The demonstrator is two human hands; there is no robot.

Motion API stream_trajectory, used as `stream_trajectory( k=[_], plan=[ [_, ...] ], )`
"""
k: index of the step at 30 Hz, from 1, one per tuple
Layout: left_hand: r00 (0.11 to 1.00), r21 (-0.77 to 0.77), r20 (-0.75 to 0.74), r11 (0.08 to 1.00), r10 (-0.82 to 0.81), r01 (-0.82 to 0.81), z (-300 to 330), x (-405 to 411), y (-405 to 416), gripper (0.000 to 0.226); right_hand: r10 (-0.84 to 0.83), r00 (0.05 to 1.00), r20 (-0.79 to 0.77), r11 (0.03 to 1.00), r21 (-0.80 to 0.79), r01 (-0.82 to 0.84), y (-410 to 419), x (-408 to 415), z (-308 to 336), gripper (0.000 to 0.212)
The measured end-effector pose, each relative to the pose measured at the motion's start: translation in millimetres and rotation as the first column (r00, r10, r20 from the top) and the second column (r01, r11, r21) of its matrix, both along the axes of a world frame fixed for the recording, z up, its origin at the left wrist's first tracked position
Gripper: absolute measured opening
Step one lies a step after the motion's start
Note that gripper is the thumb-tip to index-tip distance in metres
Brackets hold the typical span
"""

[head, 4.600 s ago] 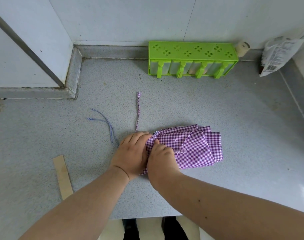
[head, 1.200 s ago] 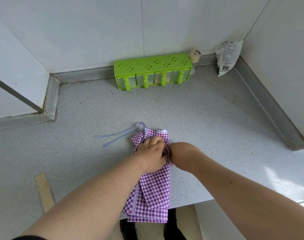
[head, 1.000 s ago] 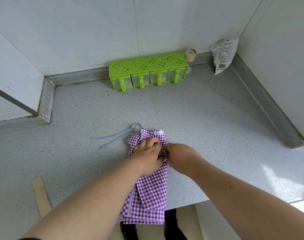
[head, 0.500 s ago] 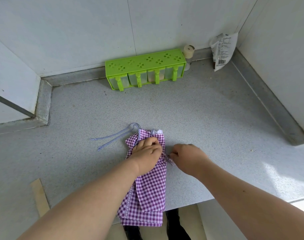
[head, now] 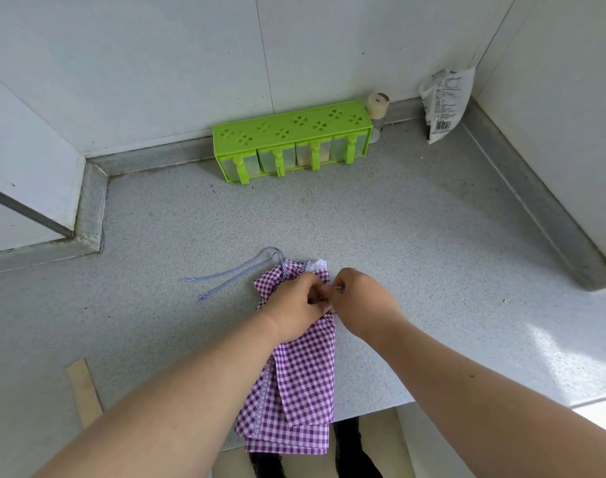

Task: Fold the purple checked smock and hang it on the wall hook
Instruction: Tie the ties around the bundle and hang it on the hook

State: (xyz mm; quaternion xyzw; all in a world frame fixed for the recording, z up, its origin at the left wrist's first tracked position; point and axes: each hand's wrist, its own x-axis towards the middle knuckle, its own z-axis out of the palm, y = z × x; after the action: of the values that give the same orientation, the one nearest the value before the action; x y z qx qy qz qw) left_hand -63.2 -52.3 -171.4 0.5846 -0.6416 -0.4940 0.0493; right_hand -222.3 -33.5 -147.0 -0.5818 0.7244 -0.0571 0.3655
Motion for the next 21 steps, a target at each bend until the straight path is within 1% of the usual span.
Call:
stream_trajectory(
  k=[2,3,7,10,11,14,17,21],
  plan=[
    [1.000,-0.024,-0.005,0.999,0.025,-0.025,-0.3,0.0,0.8,0.017,0.052,0.998,-0.046,0.997,-0.050,-0.054,4.4,1.2,-1.5,0.025],
    [1.000,-0.033,0.004,0.999,0.013,-0.013,-0.1,-0.4,0.9,0.018,0.073,0.996,-0.056,0.994,-0.074,-0.077,6.3,0.7,-1.8,0.024],
    [0.998,-0.071,0.056,0.997,-0.016,0.020,-0.5,-0.5,0.9,0.017,0.147,0.988,-0.046,0.979,-0.134,-0.152,11.7,-4.2,-5.4,0.019],
    [0.998,-0.082,0.066,0.997,-0.007,0.012,1.0,-0.9,0.7,0.007,0.188,0.982,0.002,0.975,-0.120,-0.186,15.2,-10.6,-7.6,0.011],
    [0.997,-0.082,0.072,0.997,-0.003,0.009,2.6,-1.1,0.8,0.009,0.191,0.981,0.024,0.977,-0.105,-0.187,16.2,-12.7,-8.3,0.009],
    [0.993,-0.098,0.115,0.995,-0.020,0.032,6.7,-1.4,0.8,0.022,0.180,0.981,0.070,0.983,-0.039,-0.178,17.6,-16.2,-10.5,0.021],
    [0.987,-0.127,0.149,0.988,-0.065,0.084,12.5,-0.3,1.1,0.018,0.184,0.982,0.030,0.983,-0.019,-0.183,16.1,-14.9,-11.4,0.026],
    [0.971,-0.156,0.195,0.973,-0.139,0.171,17.9,2.7,0.0,0.017,0.206,0.978,-0.036,0.978,-0.020,-0.207,15.4,-12.9,-11.5,0.018]
  ],
)
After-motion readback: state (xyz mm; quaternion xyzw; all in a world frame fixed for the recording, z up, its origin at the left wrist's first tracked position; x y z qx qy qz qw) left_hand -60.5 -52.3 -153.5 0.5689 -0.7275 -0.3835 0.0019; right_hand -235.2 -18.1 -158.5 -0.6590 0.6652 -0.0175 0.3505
